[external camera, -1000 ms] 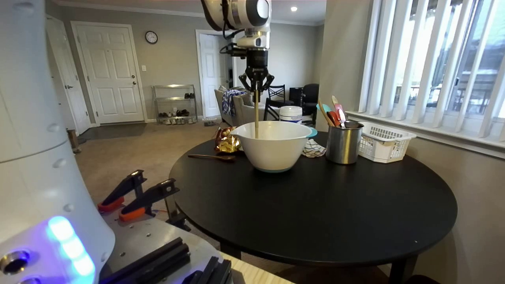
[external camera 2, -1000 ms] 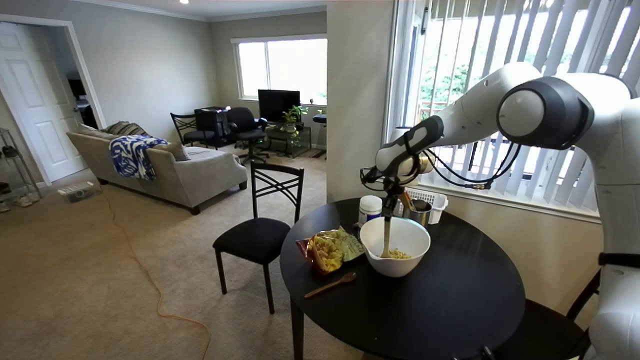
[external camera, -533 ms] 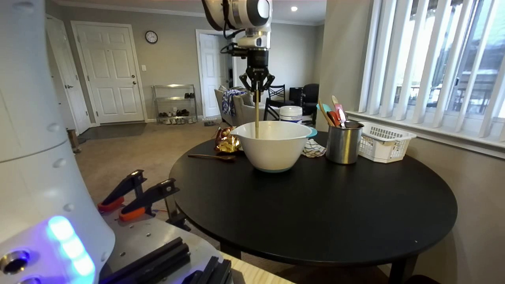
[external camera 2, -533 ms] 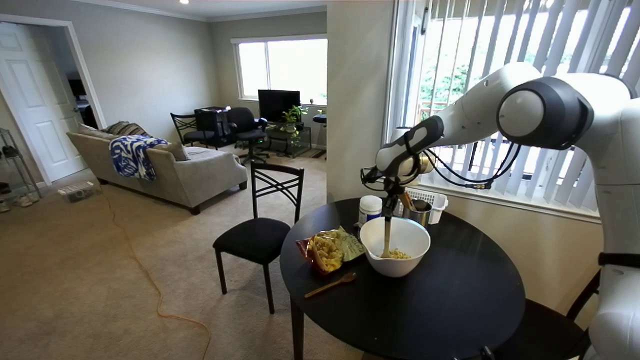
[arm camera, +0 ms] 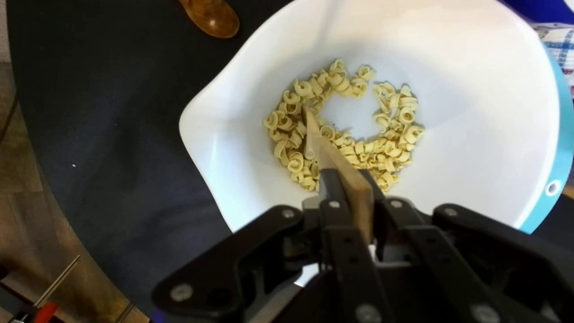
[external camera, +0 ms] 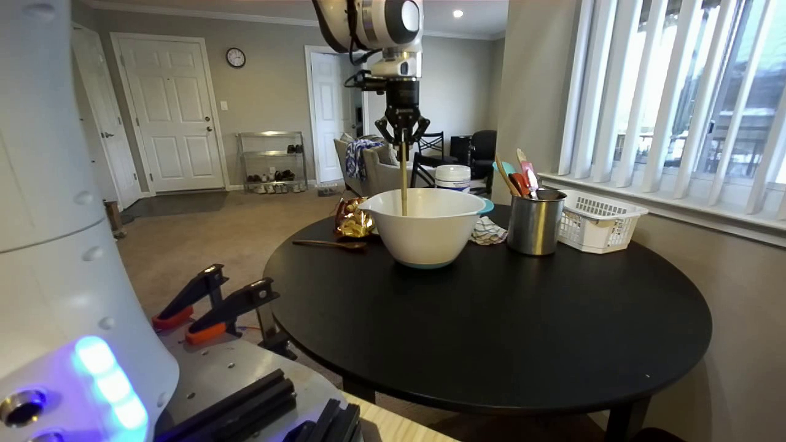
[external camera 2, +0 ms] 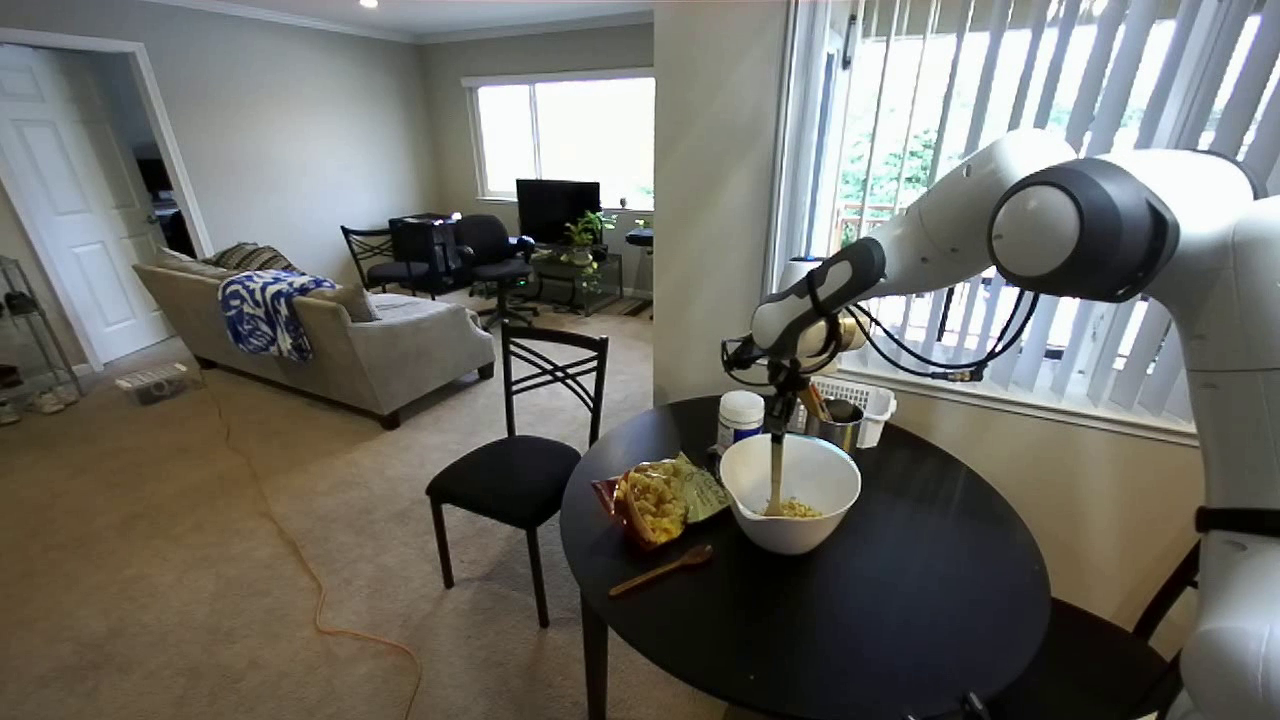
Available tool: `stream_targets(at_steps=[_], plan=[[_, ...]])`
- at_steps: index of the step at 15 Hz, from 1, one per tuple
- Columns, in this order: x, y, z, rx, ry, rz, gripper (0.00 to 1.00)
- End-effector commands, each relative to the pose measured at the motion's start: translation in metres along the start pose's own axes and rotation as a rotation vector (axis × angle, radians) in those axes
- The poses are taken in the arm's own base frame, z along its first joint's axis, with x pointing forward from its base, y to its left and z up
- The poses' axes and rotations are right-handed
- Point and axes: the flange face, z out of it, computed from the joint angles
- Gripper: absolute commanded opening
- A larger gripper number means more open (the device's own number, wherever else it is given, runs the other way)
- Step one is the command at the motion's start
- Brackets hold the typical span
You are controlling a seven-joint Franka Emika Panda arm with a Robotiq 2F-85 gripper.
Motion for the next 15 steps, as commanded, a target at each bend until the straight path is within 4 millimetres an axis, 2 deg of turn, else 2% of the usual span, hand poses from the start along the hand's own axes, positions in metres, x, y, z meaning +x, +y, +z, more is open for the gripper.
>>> stream_targets(at_steps=[1,15], plan=[[0.006,0.0,0.014,0.043,-0.008,0.024,0.04],[0.013,-0.015,0.012,0.176,-0.036,0.047,0.04]])
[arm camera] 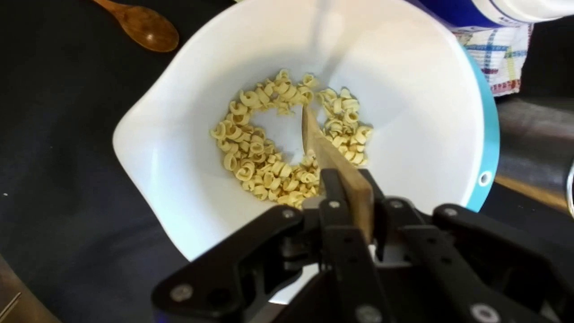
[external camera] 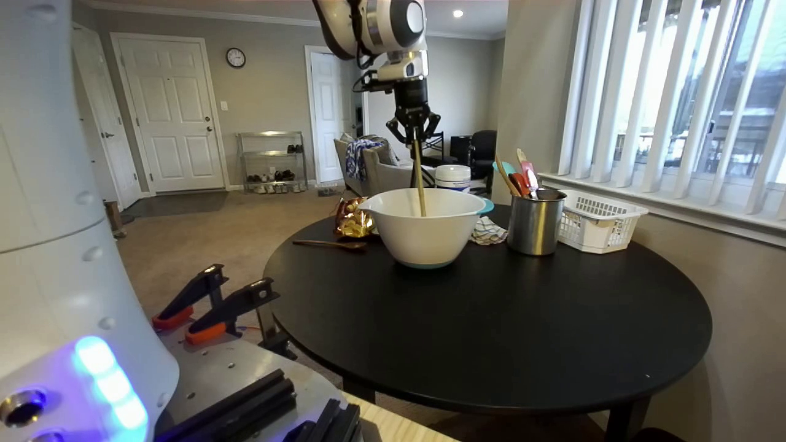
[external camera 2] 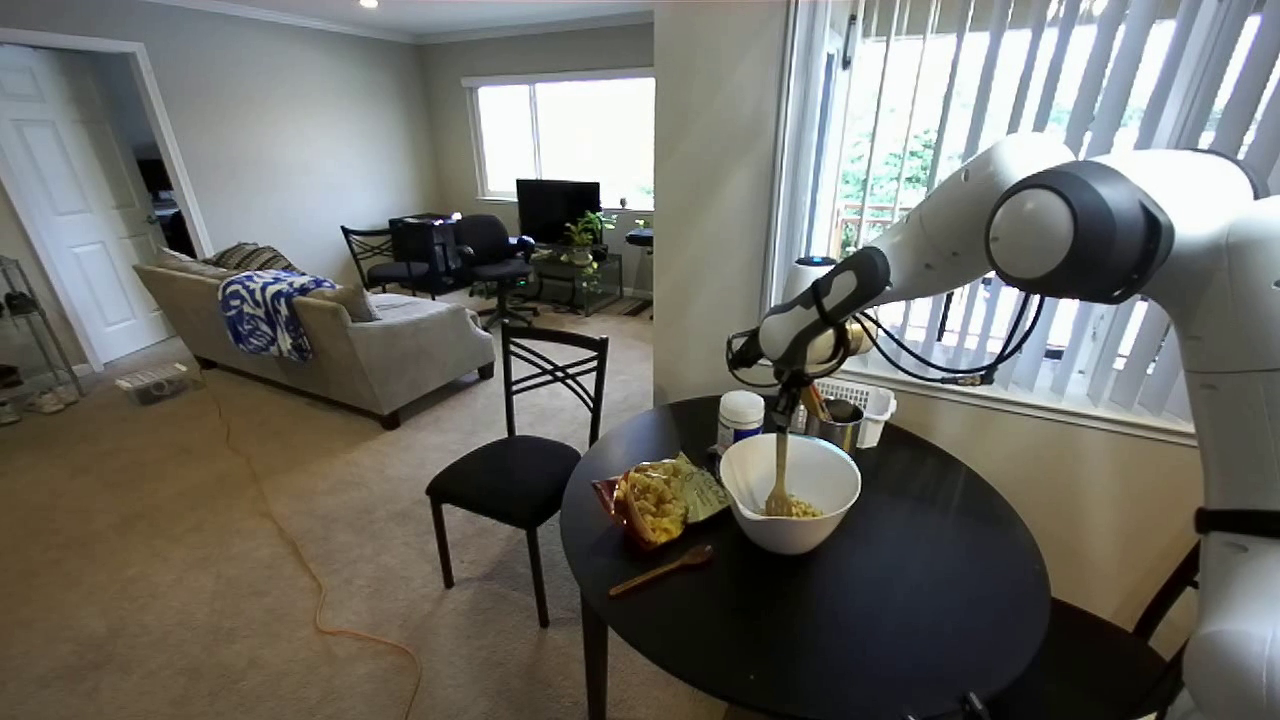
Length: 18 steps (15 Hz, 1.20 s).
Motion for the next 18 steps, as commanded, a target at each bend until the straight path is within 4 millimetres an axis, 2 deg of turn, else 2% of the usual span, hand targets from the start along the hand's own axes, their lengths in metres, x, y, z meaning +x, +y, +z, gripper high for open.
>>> stream_targets(at_steps=[1,9,18], plan=[[0.01,0.001,0.016,0.064,0.005,0.019,0.04],[0.015,0.001,0.023,0.13,0.017,0.036,0.04],[0.011,0.014,0.023,0.058,0.063,0.024,0.04]])
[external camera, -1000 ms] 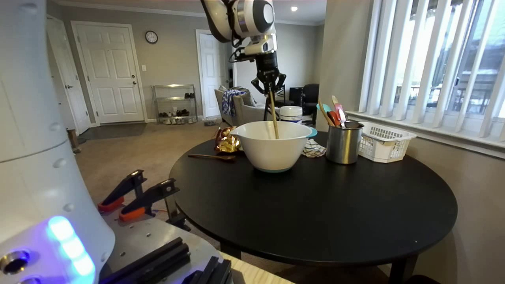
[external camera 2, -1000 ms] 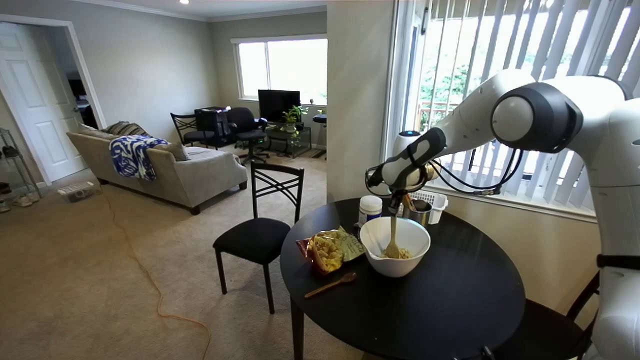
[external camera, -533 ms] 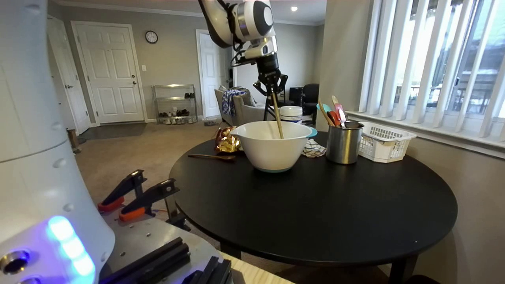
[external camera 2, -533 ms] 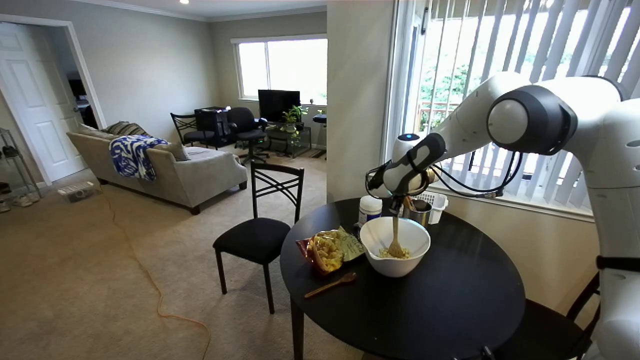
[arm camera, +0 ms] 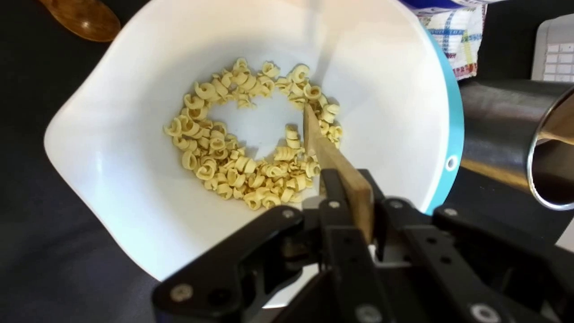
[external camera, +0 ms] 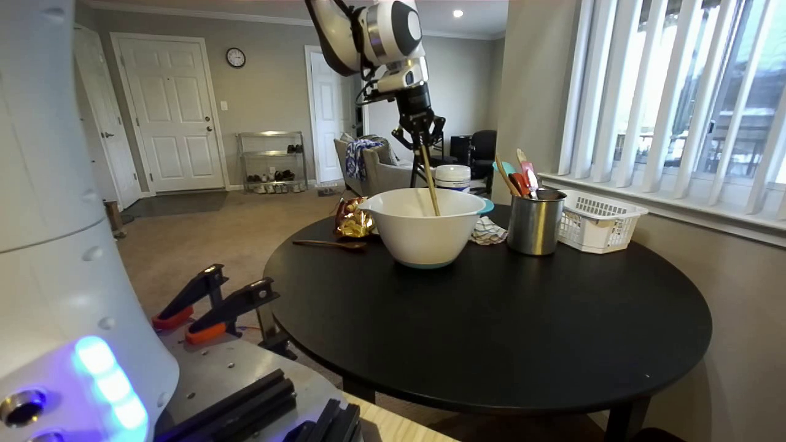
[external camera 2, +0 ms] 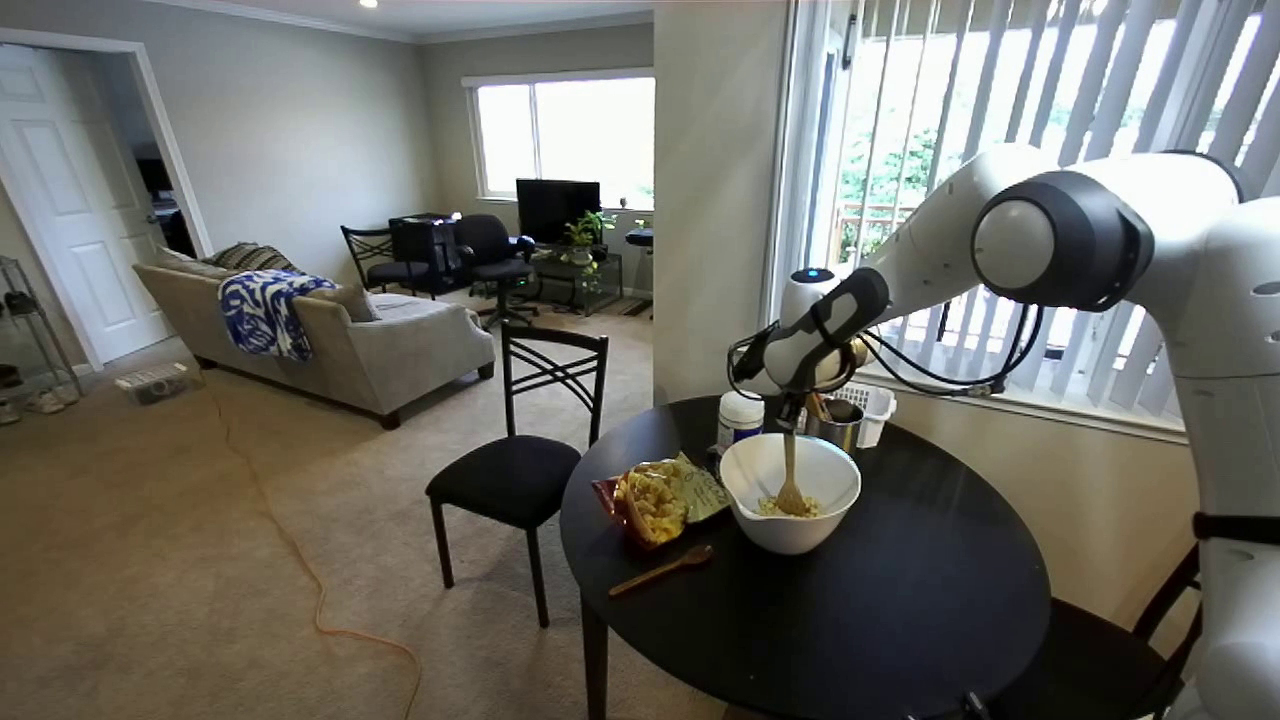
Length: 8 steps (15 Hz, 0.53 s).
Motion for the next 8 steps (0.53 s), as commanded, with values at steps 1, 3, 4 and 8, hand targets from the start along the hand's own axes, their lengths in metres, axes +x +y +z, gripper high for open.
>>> stream_targets(at_steps=[1,3,4,8], plan=[[0.0052,0.0135,0.0083,-0.061,0.053,0.008,0.04],[0.0041,0.0156,0.0081,-0.076,0.061,0.006,0.04],[0.0036,0.0162,0.0077,-0.084,0.061,0.006,0.04],[0.0021,0.0174,0.0059,-0.132,0.056,0.009,0.04]])
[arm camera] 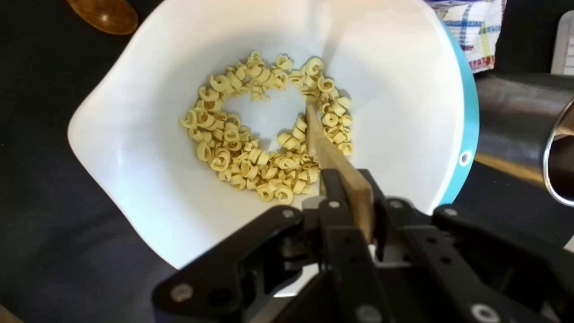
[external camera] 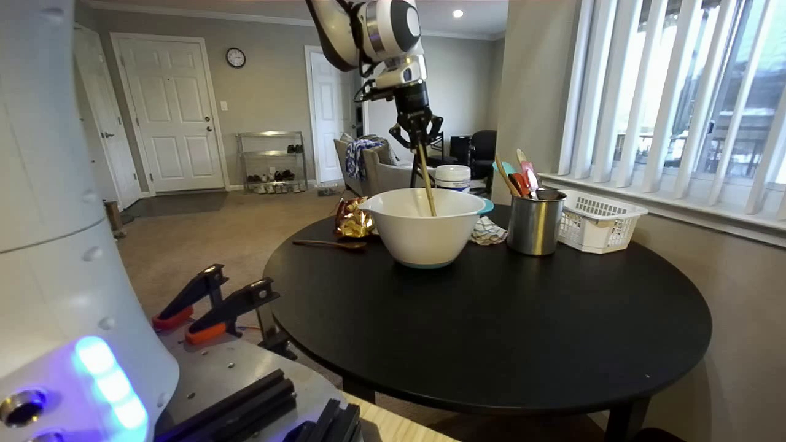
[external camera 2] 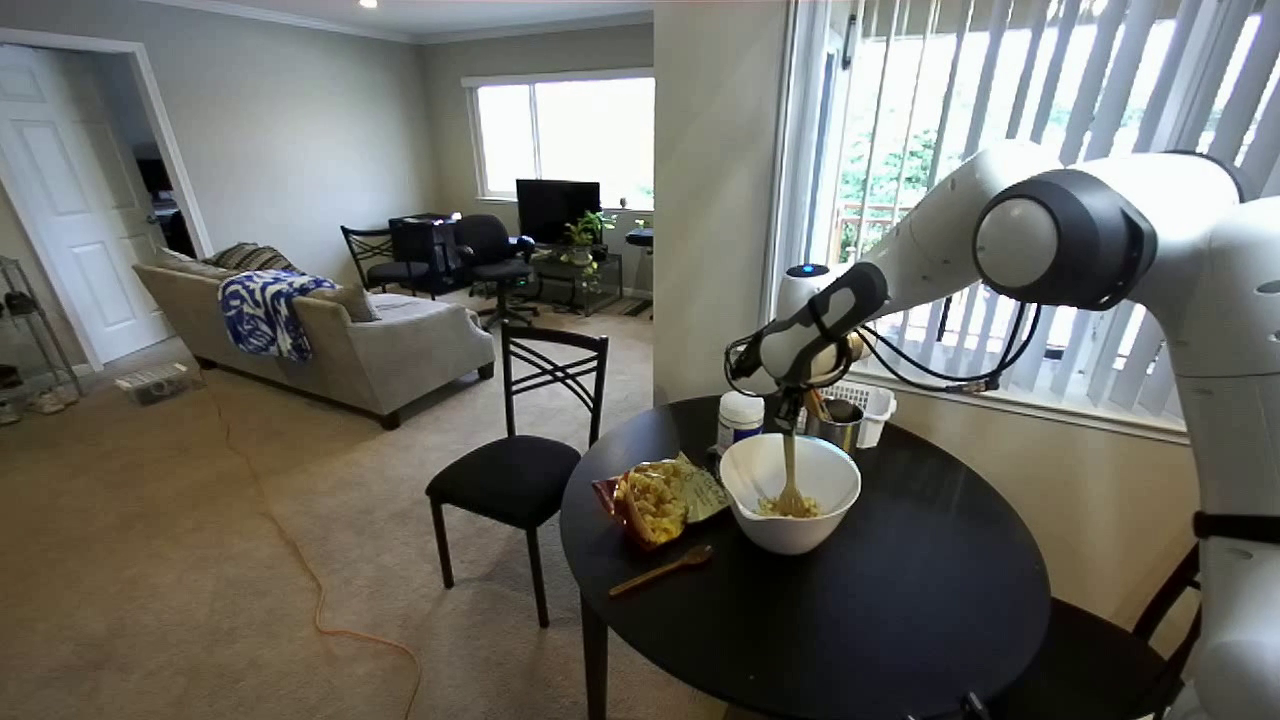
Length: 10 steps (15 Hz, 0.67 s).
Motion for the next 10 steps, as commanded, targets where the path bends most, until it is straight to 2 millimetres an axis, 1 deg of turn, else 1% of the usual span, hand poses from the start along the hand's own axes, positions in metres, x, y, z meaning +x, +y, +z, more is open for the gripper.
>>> stream_targets(at_steps=[1,6,10], plan=[[0.0063,0.0159,0.0105,-0.114,0.026,0.008,0.04],[0.0064,0.0145,0.0061,-0.205,0.042,0.038,0.04],[0.0057,0.022,0.0062,-0.299,0.054,0.062,0.04]])
